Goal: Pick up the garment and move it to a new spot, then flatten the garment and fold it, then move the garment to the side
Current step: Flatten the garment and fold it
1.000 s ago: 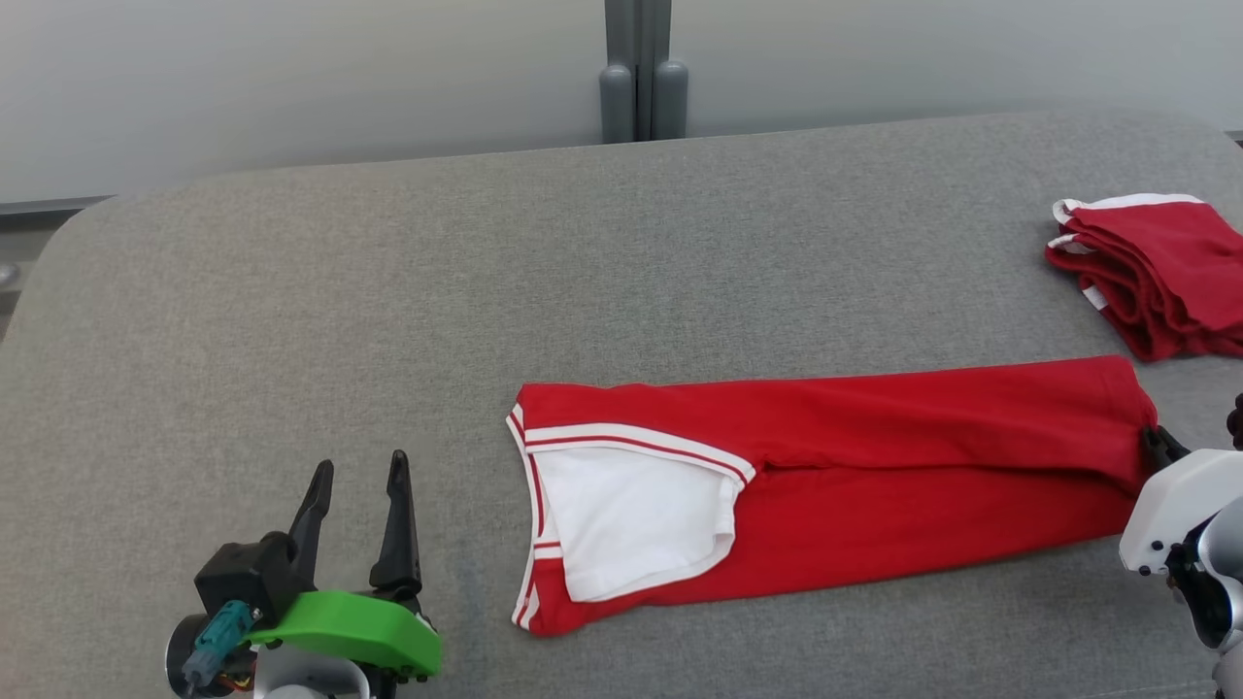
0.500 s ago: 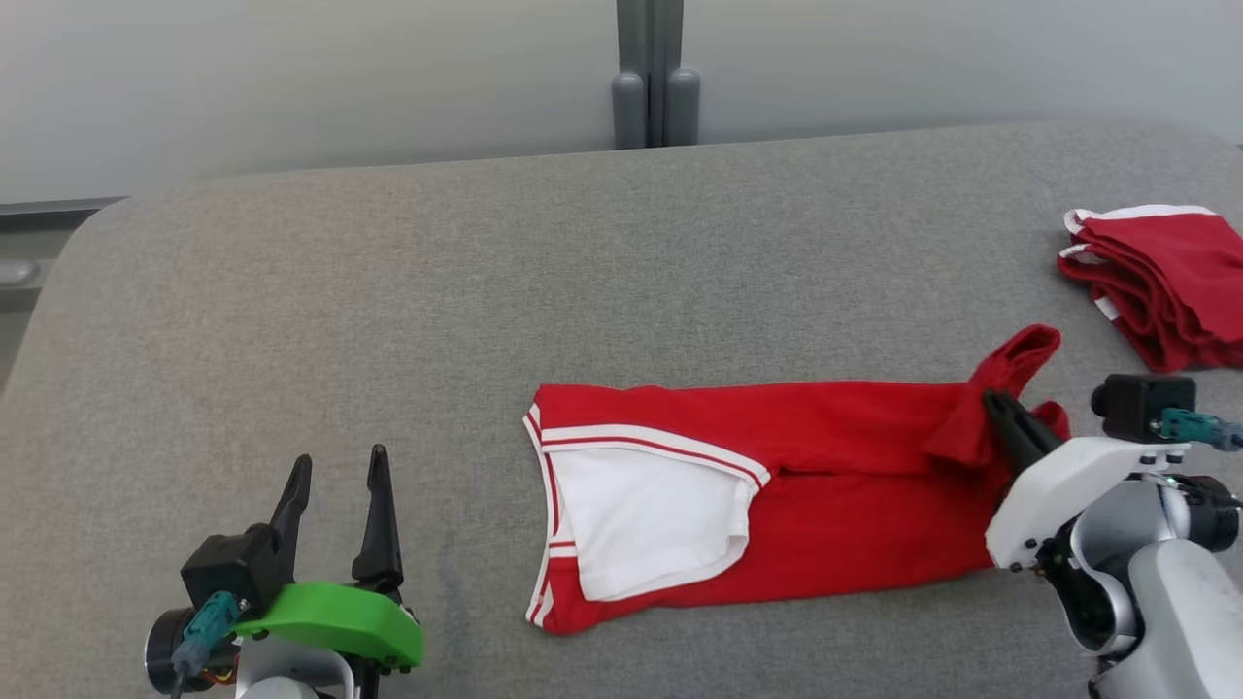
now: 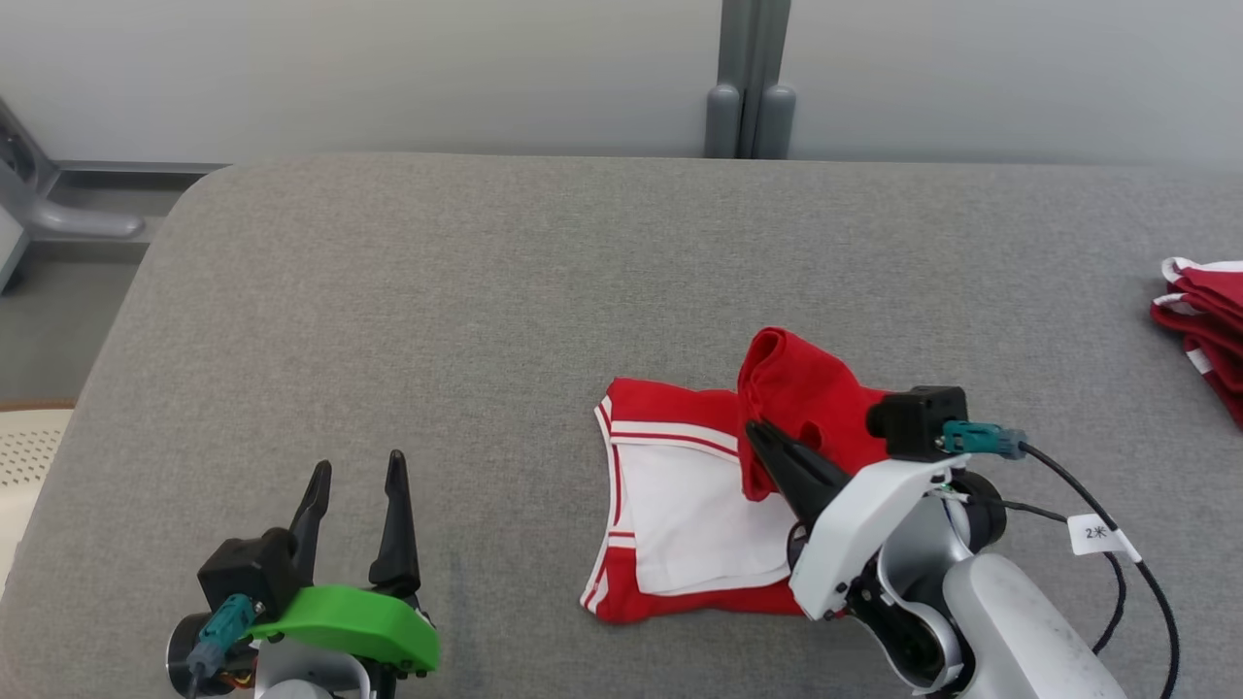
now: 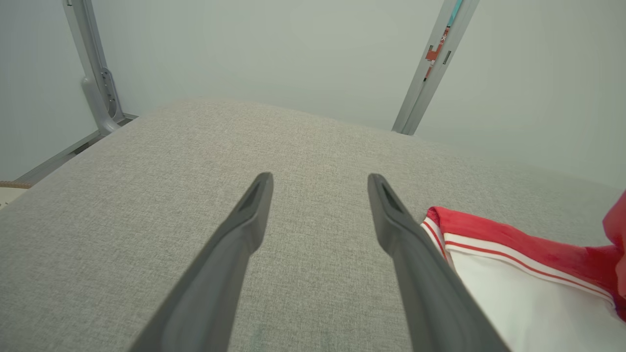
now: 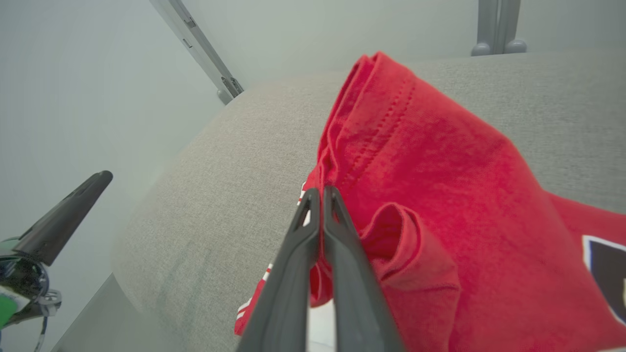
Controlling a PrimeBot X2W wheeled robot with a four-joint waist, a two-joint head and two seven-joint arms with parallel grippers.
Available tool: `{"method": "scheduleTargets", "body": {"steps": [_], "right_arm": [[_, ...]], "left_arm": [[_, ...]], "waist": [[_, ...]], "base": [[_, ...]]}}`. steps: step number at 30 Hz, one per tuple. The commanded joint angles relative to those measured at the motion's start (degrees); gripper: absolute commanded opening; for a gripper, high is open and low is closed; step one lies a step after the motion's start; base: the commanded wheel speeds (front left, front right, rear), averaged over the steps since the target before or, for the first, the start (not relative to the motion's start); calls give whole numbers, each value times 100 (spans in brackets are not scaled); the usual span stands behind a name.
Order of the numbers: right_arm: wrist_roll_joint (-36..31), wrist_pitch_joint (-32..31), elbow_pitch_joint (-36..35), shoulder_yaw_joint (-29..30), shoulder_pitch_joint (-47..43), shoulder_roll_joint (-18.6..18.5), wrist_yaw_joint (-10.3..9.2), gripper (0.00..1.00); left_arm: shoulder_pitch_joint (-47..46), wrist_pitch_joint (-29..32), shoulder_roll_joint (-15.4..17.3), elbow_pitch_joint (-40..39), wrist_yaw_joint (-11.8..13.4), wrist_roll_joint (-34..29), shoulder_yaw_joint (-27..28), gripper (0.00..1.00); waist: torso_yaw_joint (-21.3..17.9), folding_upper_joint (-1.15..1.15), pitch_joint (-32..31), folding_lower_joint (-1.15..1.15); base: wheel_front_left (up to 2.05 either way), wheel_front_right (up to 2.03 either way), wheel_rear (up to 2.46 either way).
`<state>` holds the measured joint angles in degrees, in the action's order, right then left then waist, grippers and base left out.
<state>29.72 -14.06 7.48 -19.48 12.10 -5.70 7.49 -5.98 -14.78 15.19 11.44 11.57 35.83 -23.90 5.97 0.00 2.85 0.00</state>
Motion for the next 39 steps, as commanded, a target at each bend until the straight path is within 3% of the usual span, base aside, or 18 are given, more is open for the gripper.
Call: {"method": "scheduleTargets", "body": {"steps": [1,17,18,19,20,21,29,39], "right_arm": [[78,41,99,-69,98,33,-1,0],[609,424,1970,-876,1006,257,-1,0],[645,487,2095,-937,1068,264,-1,7],[685,552,2175,-968,1116,265,-1,35],[717,600,2269,-1058,1172,270,-1,78],[749,671,2320,-1115,1208,276,-1,100],[1168,1234,2339,-1656,1365,269,-1,100],[562,2057,2305,-1030,1206,-49,-1,100]], "left_arm": [[-79,-38,-32,24,-29,16,14,100],[-226,-42,-264,248,-182,-104,5,100],[-233,-39,-270,263,-195,-114,3,100],[-238,-39,-274,272,-196,-123,1,100],[-239,-39,-278,290,-206,-132,-3,100],[-235,-39,-283,302,-215,-139,-7,100],[-118,-41,-329,380,-283,-184,-79,100],[-133,-40,-382,349,-298,-250,-180,100]], "waist": [[132,0,45,0],[436,0,153,0],[443,0,153,0],[448,0,149,0],[451,0,139,0],[452,0,128,0],[315,0,-31,0],[32,0,-52,0]], "base": [[0,0,0],[0,0,0],[0,0,0],[0,0,0],[0,0,0],[0,0,0],[0,0,0],[0,0,0]]}}
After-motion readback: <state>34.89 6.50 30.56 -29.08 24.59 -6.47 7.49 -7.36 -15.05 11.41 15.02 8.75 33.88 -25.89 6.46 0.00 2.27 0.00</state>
